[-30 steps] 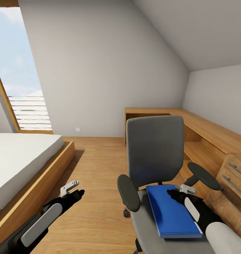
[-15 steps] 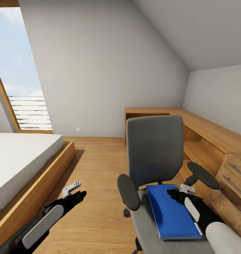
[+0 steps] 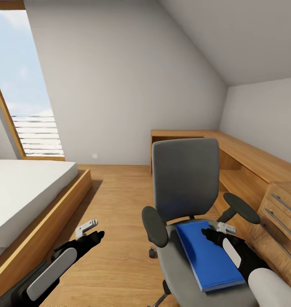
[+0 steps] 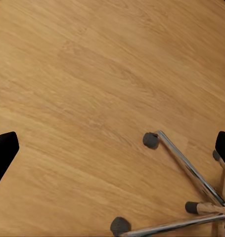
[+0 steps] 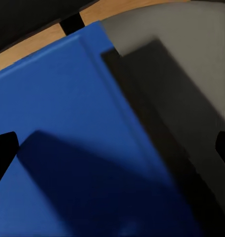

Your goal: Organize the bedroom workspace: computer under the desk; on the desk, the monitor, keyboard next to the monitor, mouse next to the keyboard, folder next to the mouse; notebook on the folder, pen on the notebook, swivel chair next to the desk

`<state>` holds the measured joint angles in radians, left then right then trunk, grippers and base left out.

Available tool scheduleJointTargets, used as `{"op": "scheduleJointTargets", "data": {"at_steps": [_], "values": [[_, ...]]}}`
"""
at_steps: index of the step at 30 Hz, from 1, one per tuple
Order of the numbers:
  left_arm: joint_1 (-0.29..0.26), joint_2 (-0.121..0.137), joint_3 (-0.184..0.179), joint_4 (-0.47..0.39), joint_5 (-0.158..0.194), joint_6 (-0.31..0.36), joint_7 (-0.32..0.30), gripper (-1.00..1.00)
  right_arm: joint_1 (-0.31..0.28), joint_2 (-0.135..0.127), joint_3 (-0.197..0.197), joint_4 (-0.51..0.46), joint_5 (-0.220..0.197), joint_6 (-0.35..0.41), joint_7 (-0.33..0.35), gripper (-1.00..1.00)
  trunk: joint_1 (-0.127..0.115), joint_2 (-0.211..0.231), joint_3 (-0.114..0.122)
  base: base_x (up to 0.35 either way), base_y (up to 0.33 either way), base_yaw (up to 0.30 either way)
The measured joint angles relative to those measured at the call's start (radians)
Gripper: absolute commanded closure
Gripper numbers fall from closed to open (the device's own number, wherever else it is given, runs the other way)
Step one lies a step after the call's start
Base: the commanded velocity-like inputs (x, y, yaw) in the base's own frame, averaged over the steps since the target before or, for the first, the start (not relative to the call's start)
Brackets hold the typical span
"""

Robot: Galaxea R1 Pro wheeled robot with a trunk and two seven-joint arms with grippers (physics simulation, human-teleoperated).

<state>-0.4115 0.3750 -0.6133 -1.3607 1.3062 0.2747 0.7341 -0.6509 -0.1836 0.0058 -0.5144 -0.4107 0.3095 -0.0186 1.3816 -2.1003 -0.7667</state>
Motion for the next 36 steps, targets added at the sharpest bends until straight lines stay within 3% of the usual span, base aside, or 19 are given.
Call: {"op": "scheduleJointTargets", "data": {"at_steps": [36], "values": [[0.0,0.0,0.0,0.001,0.003,0.0,0.002,-1.0,0.0,0.0,-0.001,-0.004,-0.002,-0.005,0.003,-1.0,0.0,0.0,0.0,-0.102,0.0,0.0]]}}
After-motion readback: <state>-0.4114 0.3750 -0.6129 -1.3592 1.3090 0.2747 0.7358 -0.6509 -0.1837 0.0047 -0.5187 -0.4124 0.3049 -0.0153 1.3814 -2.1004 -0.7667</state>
